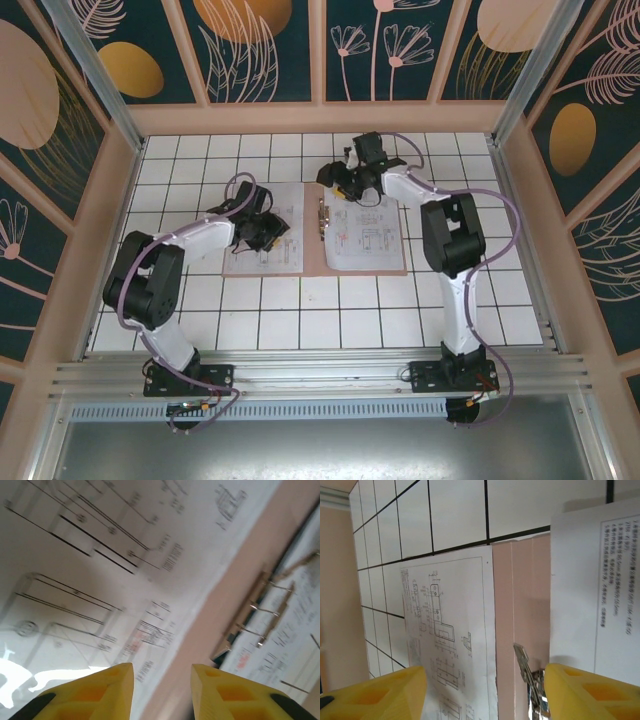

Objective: Put the files into the folder

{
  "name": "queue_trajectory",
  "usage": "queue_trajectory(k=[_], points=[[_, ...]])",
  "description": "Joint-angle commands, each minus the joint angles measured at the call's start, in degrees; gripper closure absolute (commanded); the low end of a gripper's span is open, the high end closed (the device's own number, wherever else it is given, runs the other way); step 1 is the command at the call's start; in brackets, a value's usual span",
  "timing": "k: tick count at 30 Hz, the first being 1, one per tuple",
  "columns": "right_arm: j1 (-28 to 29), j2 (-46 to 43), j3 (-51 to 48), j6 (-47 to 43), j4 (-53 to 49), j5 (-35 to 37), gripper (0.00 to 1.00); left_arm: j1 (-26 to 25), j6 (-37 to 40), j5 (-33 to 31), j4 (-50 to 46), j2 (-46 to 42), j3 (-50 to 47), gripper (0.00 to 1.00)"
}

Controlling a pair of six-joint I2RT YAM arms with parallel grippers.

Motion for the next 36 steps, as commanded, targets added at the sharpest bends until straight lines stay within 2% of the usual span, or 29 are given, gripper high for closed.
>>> queue_trajectory(k=[1,10,20,30,36], points=[[0.45,3.16,5.23,-2.48,-3.01,-0.10,0.35,0.48,3.98,-0.79,-2.60,2.14,-0.97,0.65],[2.25,10.79,14.57,-5.12,-8.82,-1.22,0.35,0.45,3.13,-0.82,-0.42,2.87,-4.78,0.65],[2.71,13.13,17.51,-5.73,-10.33,-3.90,0.35,0.49,1.82,-0.04,1.04,2.56,-6.55,0.66],[3.50,10.09,16.85,-6.20,-10.73,-5.66,0.35,0.50,0.86,-0.20,1.57,2.37,-6.76,0.66],[4.22,4.30,11.87,-6.04,-9.49,-6.77,0.35,0.48,0.08,-0.29,2.18,2.23,-7.19,0.66]])
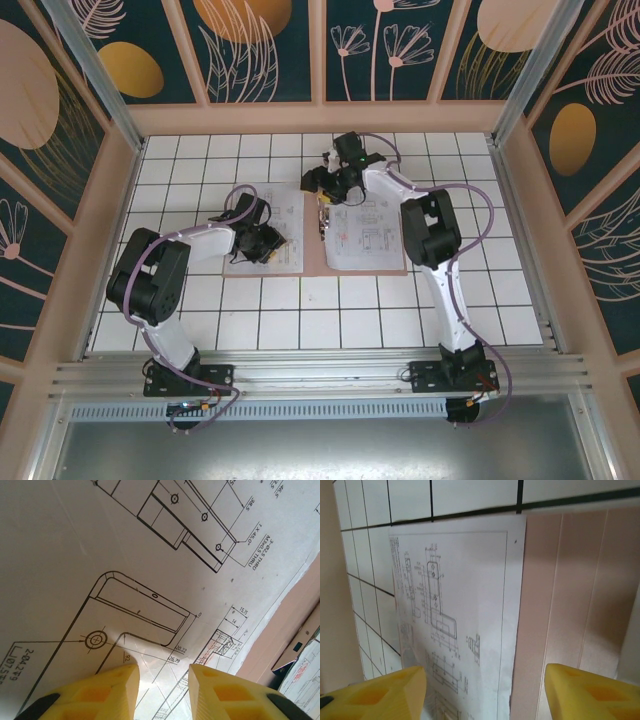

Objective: Put the files into the folder

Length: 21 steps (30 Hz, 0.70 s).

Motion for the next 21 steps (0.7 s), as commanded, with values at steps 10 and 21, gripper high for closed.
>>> queue_trajectory(k=[10,21], points=[[0.33,-21.23,-22.93,5.84,11.59,0.19,0.35,0.17,-2.27,0.53,0.31,0.71,-2.47,0.66],[-9.61,-38.91,-44.33,18.61,20.30,8.56,0.35,-1.57,-5.59,3.91,3.95,0.59,-3.57,0.66]])
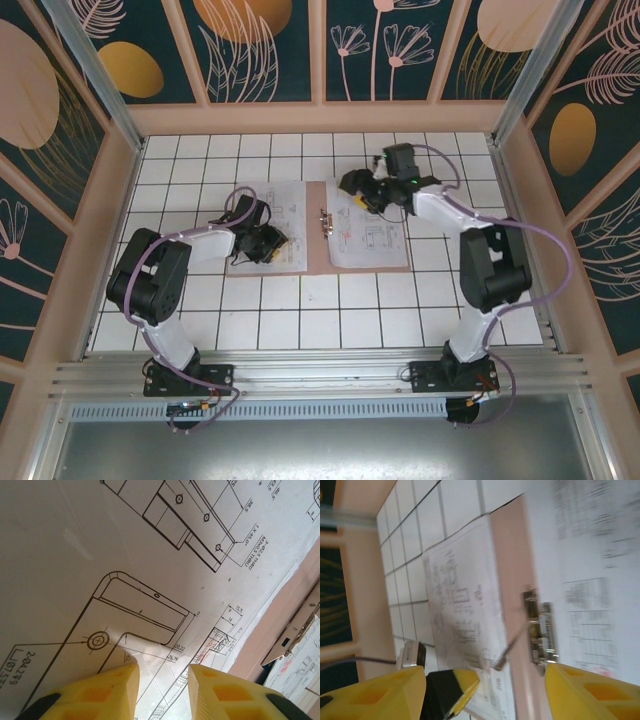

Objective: Put the files into the folder

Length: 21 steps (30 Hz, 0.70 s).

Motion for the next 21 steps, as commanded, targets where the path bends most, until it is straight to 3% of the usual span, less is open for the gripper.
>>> queue_trajectory(k=[1,12,21], points=[[-3.09,-5.71,-6.15,6.62,4.60,3.44,0.35,-1.87,-2.80,1.75,-0.47,0.64,-1.81,0.66],[-8.37,-11.56,-17.29,14.27,8.79,-1.75,0.35,-10.07,-8.23,2.45,2.75,3.49,0.70,0.66],[-5.32,-10.02,-20.54,20.39,14.14,-3.73,0.38,-14.38,-9.52,3.70,4.79,7.48,3.62,0.66]])
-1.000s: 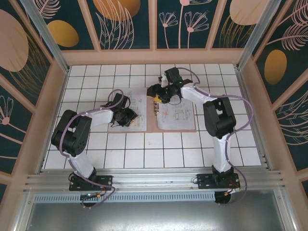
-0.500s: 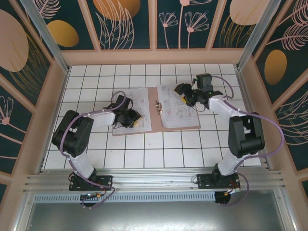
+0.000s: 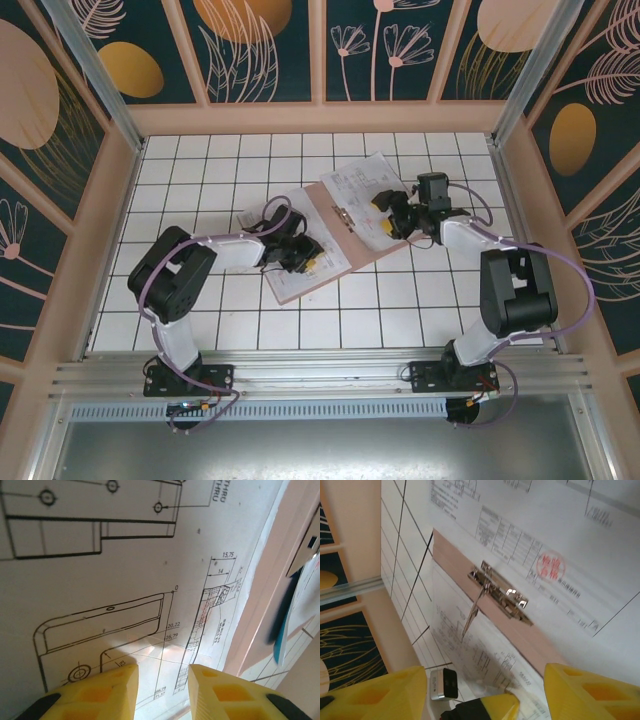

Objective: Put the files into the folder

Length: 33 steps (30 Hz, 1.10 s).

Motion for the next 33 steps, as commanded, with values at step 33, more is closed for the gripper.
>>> queue_trajectory(k=[33], points=[[8.12,17.62,13.70,4.08,-0.92,-2.29,0.73,-1.30,0.19,0.55,-2.10,4.32,1.97,0.67]])
